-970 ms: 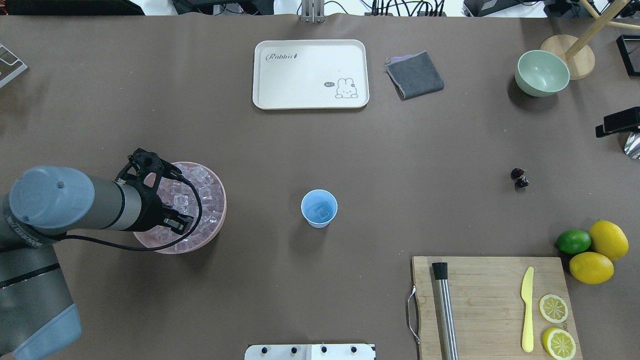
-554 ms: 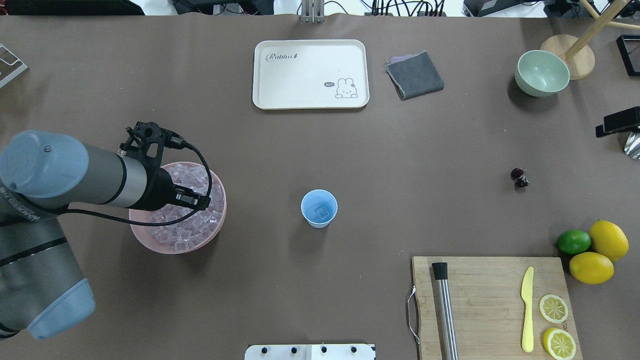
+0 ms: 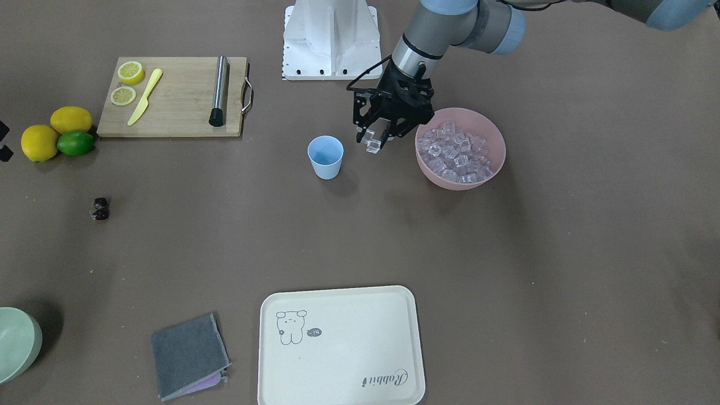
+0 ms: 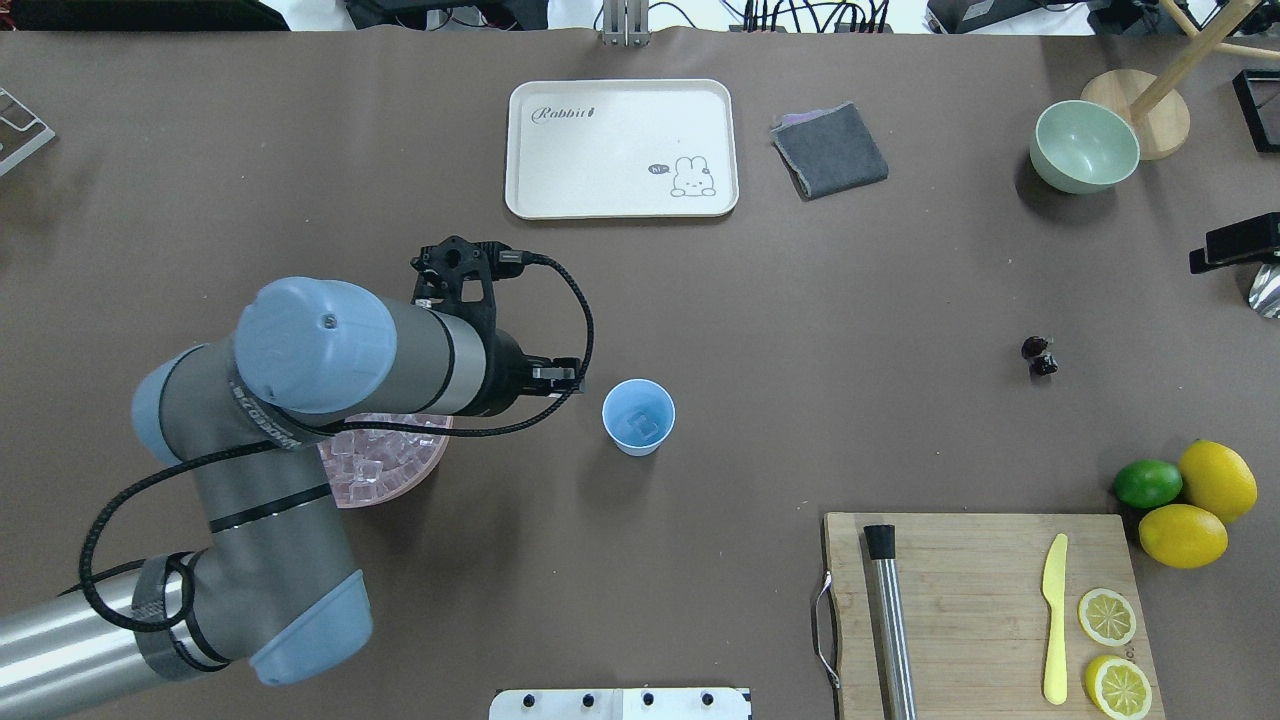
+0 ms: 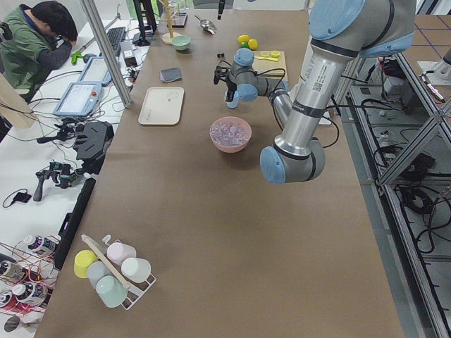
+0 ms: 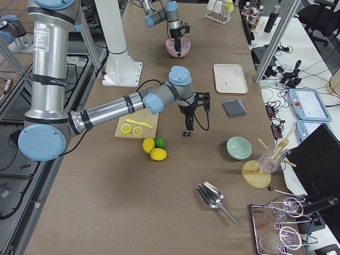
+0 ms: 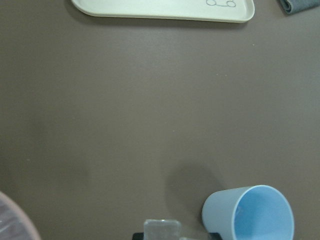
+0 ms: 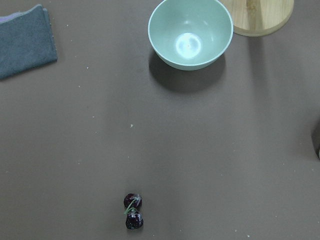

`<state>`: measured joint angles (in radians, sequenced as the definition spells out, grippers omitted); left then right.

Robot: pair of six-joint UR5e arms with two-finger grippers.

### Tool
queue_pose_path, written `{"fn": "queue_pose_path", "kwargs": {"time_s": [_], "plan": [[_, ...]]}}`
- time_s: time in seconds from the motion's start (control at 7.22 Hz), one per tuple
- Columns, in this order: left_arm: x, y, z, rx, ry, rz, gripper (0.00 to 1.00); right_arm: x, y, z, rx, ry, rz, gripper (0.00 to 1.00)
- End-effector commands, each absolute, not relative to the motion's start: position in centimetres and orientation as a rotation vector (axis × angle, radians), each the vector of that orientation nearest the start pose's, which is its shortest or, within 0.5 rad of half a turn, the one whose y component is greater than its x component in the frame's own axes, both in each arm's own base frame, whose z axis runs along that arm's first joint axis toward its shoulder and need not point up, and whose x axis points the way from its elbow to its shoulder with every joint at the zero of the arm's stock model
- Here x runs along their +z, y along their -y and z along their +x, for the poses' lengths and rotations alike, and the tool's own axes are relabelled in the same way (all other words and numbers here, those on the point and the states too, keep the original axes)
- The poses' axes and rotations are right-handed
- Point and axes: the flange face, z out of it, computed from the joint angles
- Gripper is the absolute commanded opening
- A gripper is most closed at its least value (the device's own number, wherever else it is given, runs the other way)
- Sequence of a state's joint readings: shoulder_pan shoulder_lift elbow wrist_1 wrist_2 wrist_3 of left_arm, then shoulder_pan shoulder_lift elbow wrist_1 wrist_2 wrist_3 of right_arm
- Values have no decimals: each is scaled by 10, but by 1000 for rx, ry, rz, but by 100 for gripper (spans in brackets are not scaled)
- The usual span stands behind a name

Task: Put ice and cherries in cup
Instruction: 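Carry the second ice cube with the left gripper over the cup, then open the left gripper to release the ice cube into the cup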

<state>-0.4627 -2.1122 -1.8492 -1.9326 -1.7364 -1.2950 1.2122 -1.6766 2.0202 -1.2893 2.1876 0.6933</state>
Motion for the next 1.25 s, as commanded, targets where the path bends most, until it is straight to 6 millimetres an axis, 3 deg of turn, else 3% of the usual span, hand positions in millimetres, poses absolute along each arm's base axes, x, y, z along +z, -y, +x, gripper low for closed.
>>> {"fn": "queue_pose_path", "kwargs": {"time_s": [0.0,0.28,0.42,0.55,0.69,1.11], "plan": [[152,363,543,-157,-1174,288,0,461,451,-90,120,819,222,100],[148,357,553,-176,-1175,286,0,461,450,-90,120,820,219,100],[147,352,557,-182,-1180,272,8,461,450,-90,120,820,219,100],[143,349,558,-179,-1187,270,42,462,450,-90,121,818,218,100],[142,349,557,-178,-1190,270,95,461,451,-91,118,820,218,100],[140,351,552,-179,-1195,275,97,461,459,-98,110,822,218,100]]}}
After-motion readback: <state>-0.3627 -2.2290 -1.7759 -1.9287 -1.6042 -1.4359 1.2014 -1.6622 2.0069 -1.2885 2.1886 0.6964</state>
